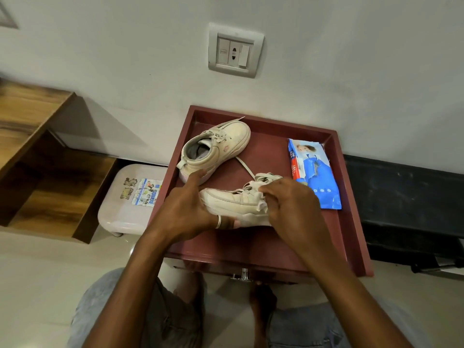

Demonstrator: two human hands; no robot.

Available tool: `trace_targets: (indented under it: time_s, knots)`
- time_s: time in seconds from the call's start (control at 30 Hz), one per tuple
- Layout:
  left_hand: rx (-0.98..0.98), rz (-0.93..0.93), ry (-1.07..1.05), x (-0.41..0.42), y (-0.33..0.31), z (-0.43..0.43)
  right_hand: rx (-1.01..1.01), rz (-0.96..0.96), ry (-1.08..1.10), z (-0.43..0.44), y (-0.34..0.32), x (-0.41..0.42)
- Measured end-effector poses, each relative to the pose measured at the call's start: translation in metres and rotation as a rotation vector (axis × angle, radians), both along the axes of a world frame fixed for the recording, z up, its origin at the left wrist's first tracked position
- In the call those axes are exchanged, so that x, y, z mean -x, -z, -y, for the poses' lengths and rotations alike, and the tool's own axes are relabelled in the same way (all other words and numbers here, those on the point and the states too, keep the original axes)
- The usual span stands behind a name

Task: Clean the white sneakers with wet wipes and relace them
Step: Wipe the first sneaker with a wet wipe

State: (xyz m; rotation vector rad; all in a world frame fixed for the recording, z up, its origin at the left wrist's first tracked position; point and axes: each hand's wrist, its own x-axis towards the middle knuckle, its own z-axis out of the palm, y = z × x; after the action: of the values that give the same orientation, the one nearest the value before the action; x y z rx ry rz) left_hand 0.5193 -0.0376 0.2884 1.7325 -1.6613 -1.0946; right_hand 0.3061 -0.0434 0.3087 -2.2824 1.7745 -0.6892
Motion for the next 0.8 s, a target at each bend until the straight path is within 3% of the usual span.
trace_targets:
  time_s: [0.23, 0.43, 0.57, 0.63, 0.8]
  knots:
    - [-0.023, 0.004, 0.042, -0.005, 0.005, 0.0, -0.094, 0.044, -0.219, -0.012, 0.004, -0.031]
    - [-0.013, 0.005, 0.024, -0.001, 0.002, 0.0, 0.018, -0.076, 0.119, 0.007, 0.005, 0.012]
    - [-0.047, 0.021, 0.064, -0.005, 0.005, 0.0, -0.032, 0.002, -0.162, -0.013, 0.007, -0.032]
    - [-0.051, 0.013, 0.073, -0.007, 0.007, 0.0, -0.044, -0.055, -0.202, -0.01, 0.009, -0.03]
    - [-0.023, 0.034, 0.05, -0.003, 0.004, 0.0, -0.021, -0.077, 0.07, 0.012, 0.006, 0.014]
